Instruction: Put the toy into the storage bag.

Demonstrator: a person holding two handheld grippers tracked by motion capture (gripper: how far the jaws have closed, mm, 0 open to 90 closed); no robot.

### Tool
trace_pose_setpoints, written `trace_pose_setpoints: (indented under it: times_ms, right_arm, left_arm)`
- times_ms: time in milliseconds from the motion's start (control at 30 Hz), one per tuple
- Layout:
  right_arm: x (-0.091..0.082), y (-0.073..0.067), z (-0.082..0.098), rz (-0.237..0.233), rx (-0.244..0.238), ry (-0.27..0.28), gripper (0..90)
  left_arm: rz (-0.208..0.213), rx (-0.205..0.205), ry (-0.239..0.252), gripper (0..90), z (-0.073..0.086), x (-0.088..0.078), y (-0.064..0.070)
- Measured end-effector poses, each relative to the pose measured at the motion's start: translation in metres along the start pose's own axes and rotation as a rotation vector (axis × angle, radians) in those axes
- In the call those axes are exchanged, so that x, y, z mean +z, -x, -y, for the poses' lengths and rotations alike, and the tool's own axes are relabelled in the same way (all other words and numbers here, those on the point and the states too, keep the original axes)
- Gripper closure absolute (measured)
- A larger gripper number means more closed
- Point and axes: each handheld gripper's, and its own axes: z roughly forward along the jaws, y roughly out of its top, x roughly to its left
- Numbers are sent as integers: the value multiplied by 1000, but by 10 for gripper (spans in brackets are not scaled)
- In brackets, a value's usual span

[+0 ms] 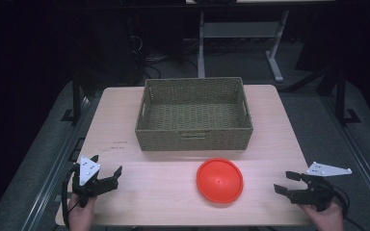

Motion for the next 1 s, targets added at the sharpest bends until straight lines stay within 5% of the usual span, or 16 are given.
trace_pose_setpoints:
  times_ms: [367,500,1000]
  right_arm:
    - [2,-6,-5,-4,9,18,169]
    - [5,-10,-10,-10,-2,16,169]
    - [19,-27,-30,-136,-6,-35,166]
  left_arm:
    - [5,33,-8,127,0,0,1]
    - [2,6,1,127,1,-1,-1]
    - [6,20,8,127,1,-1,1]
